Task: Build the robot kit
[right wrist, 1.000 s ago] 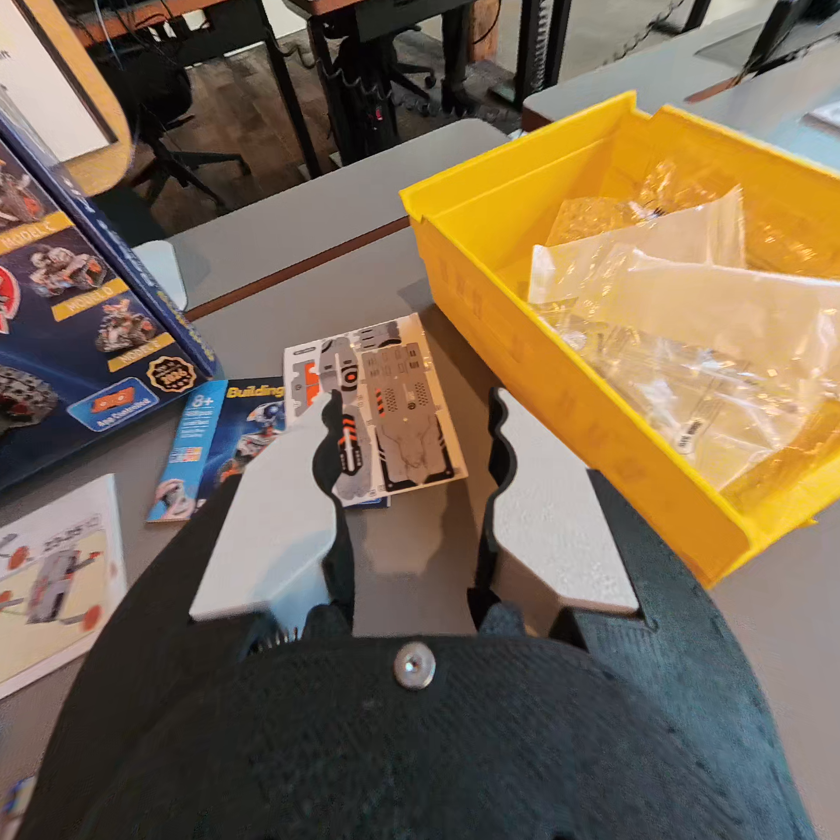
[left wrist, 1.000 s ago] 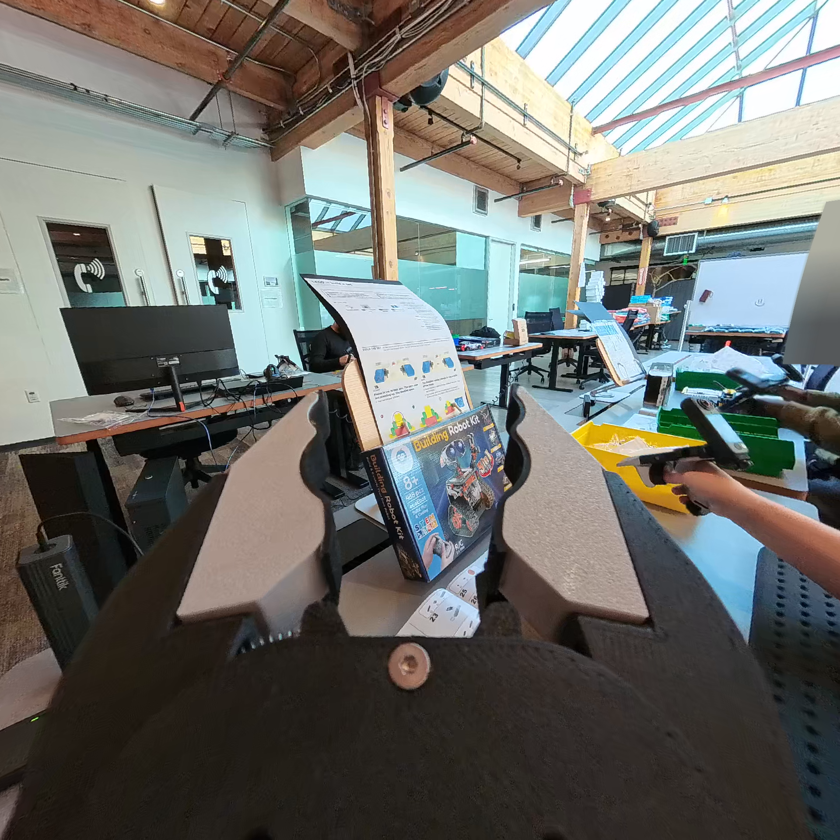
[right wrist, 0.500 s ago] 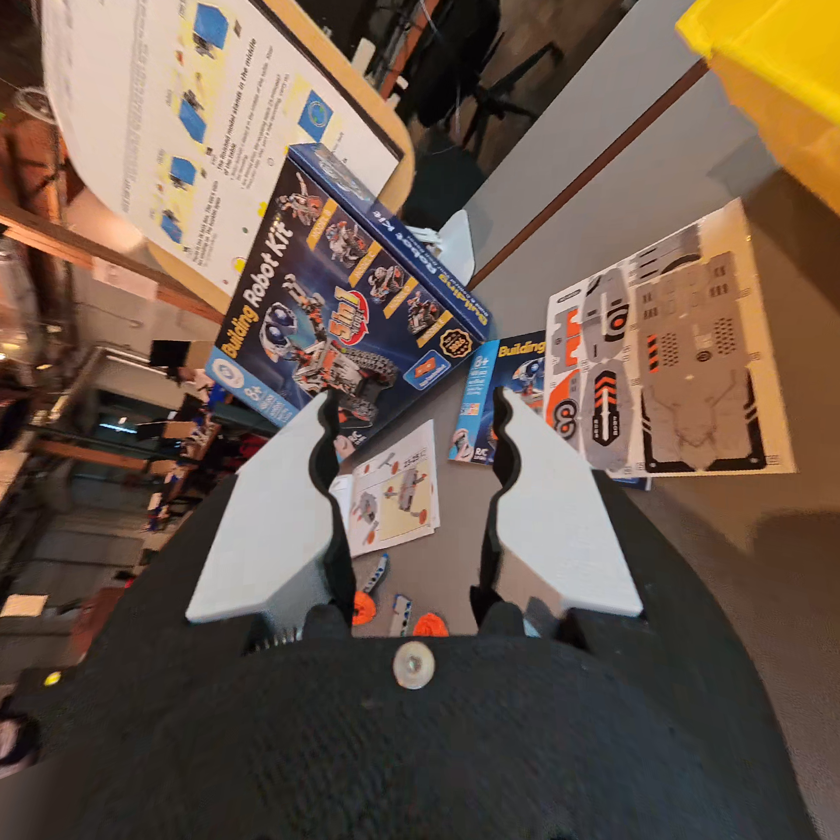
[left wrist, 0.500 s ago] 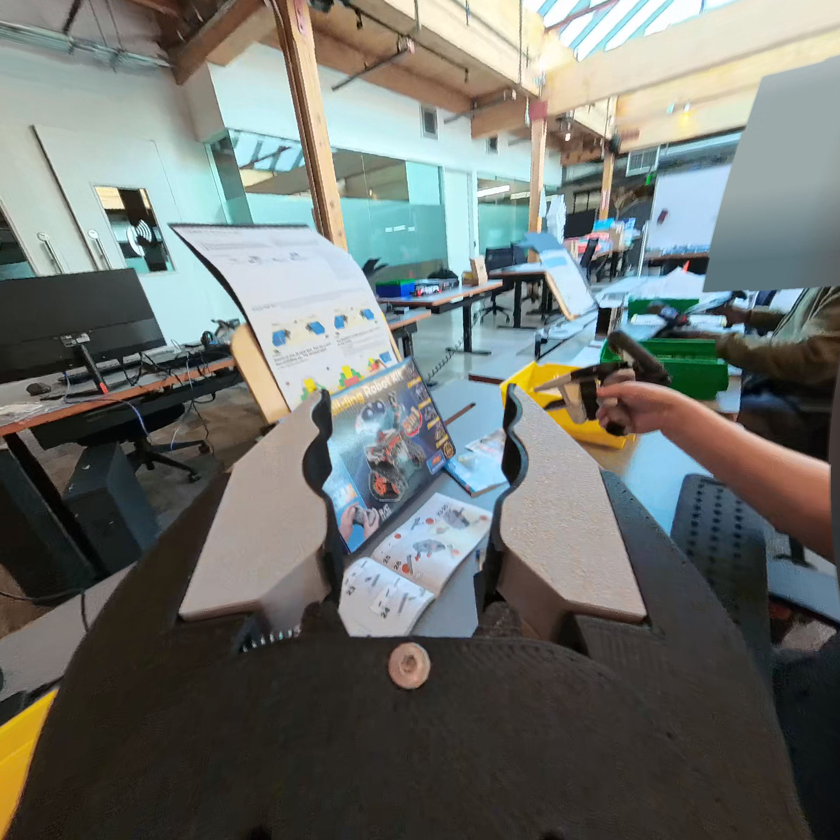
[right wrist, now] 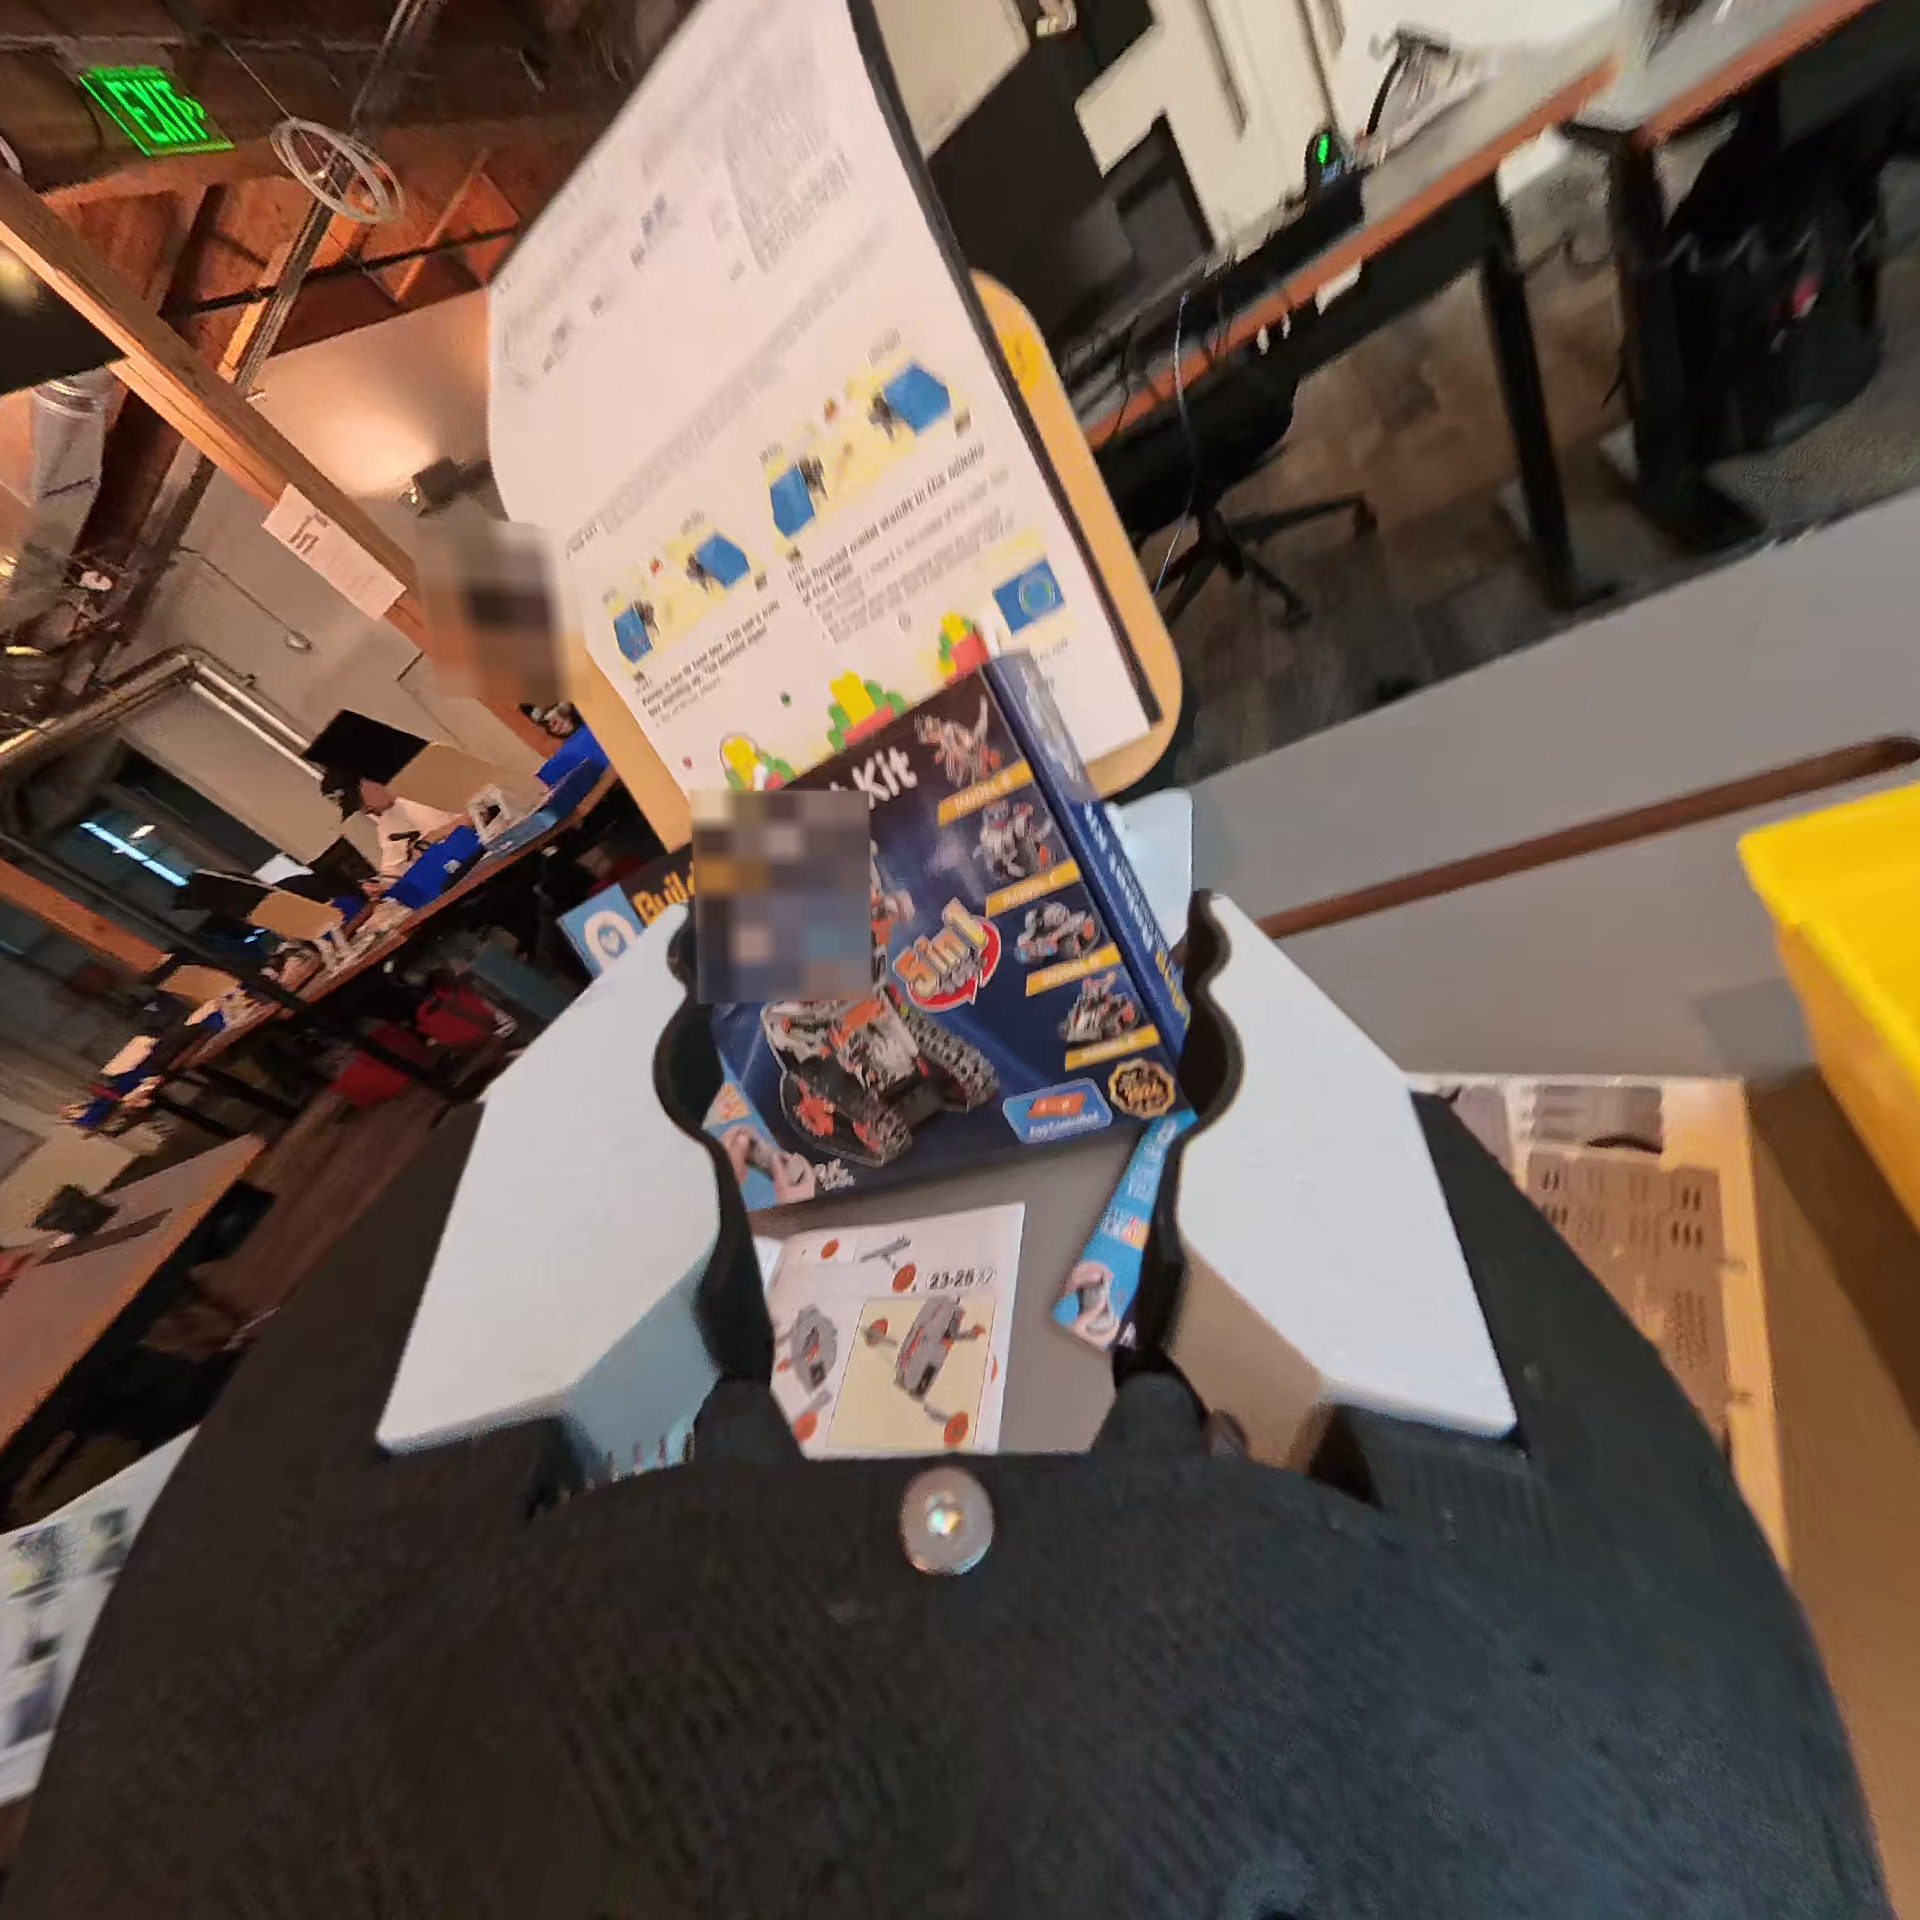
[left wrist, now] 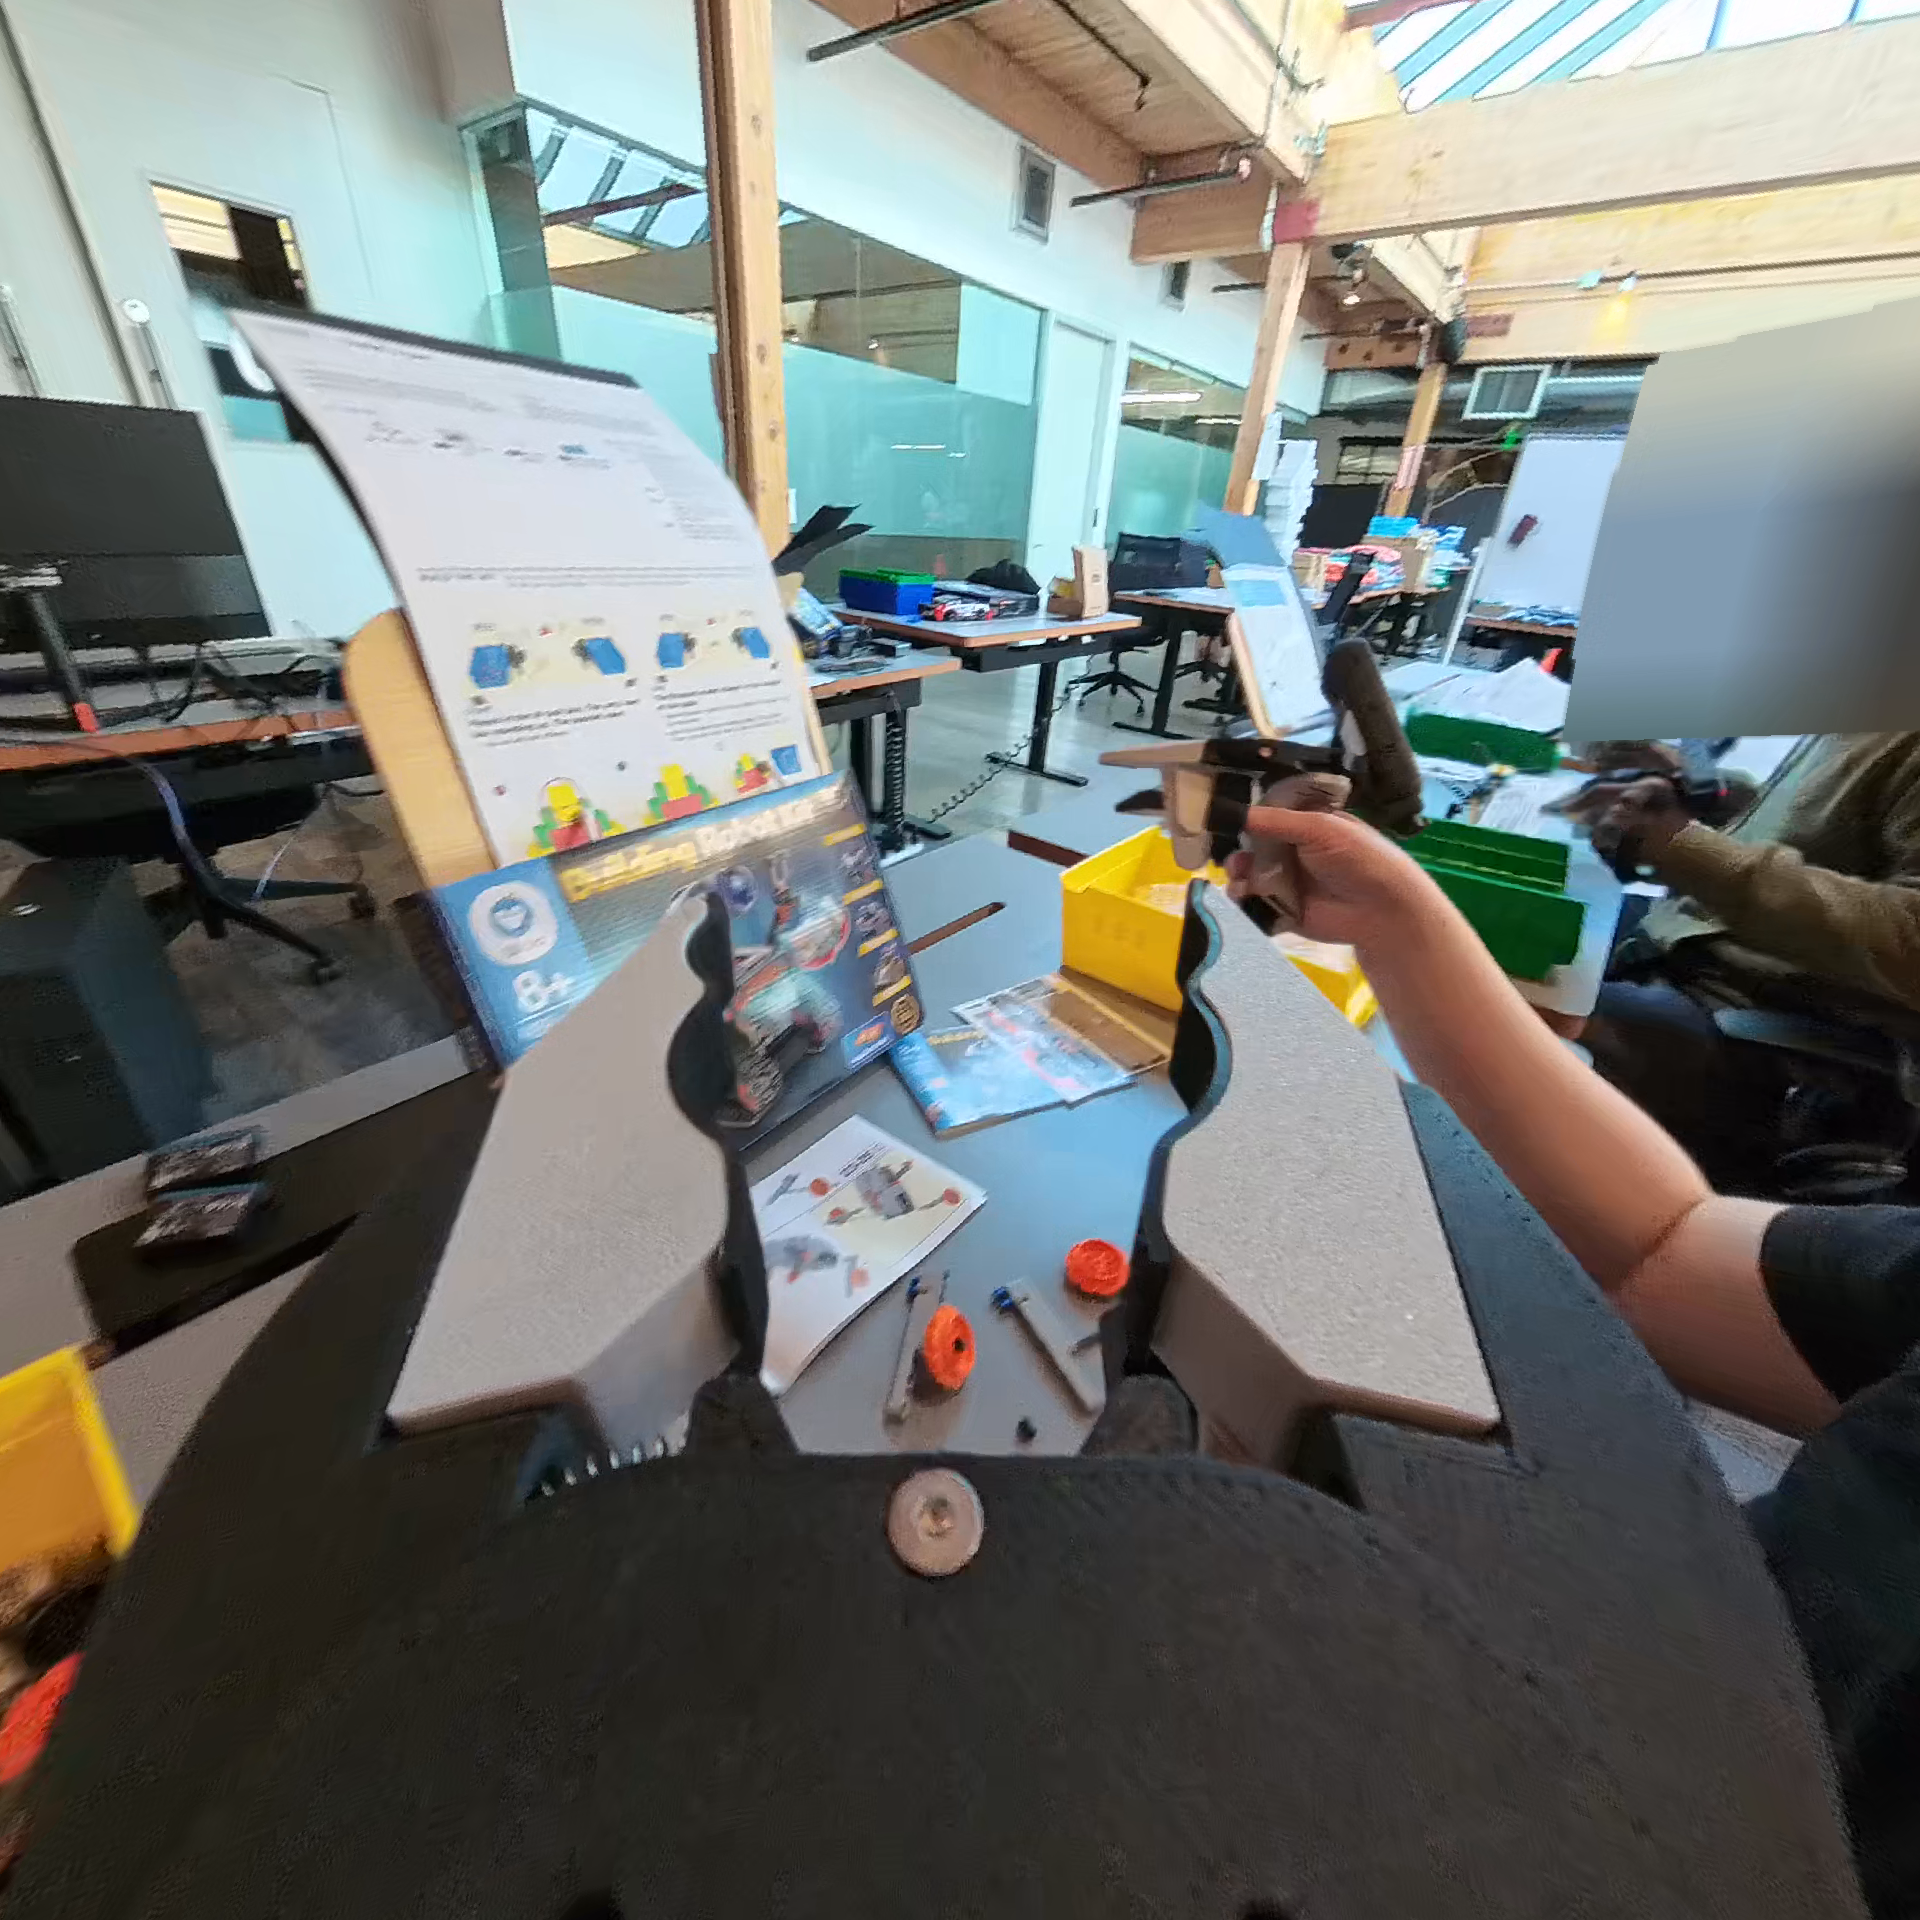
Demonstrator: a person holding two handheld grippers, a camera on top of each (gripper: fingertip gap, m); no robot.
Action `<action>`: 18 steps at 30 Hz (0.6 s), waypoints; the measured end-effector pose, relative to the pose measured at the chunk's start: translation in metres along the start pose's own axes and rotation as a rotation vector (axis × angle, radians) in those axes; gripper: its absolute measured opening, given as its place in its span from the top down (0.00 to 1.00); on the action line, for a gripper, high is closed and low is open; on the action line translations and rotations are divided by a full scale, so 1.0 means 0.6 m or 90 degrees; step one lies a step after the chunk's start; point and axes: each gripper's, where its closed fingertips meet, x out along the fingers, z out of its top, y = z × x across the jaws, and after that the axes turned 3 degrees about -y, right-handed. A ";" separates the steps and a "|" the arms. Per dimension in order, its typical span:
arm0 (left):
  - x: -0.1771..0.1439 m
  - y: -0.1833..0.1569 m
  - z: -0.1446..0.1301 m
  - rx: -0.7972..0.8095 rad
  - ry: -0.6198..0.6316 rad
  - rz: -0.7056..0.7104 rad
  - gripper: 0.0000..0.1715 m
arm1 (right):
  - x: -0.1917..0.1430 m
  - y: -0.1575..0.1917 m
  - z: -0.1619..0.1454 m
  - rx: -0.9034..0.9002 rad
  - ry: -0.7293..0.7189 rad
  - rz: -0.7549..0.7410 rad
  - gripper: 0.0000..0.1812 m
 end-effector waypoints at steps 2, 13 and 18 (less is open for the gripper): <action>0.026 -0.038 0.009 -0.001 -0.004 -0.034 0.50 | -0.007 0.022 0.033 -0.026 -0.034 0.006 0.51; 0.162 -0.248 0.048 -0.008 -0.065 -0.210 0.52 | 0.015 0.058 0.011 -0.243 0.035 0.151 0.46; 0.204 -0.264 0.070 -0.016 -0.116 -0.232 0.52 | 0.047 0.020 -0.057 -0.456 0.150 0.156 0.55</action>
